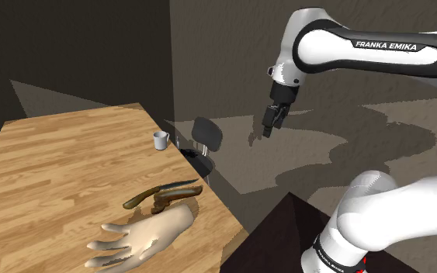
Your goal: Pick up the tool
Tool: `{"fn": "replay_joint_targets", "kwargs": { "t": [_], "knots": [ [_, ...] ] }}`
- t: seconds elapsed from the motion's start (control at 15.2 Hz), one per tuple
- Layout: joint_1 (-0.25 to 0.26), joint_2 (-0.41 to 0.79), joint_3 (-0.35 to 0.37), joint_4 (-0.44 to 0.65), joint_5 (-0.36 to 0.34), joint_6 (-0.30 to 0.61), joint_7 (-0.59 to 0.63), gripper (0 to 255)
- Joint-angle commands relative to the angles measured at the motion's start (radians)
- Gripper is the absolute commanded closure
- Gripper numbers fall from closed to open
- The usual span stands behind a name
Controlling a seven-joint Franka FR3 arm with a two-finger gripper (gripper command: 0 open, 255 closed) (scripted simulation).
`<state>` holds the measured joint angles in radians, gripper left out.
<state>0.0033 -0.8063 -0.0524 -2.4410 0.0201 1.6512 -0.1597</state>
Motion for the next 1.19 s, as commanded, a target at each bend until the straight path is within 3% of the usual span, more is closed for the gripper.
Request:
{"fn": "replay_joint_targets", "kwargs": {
  "t": [0.0,0.53,1.12],
  "knots": [
    [0.0,0.0,0.0,0.0,0.0,0.0,0.0,0],
    [0.06,0.246,-0.023,-0.03,-0.012,0.273,-0.145,0],
    [0.123,0.579,-0.031,0.04,0.0,0.534,-0.305,0]
  ]
}}
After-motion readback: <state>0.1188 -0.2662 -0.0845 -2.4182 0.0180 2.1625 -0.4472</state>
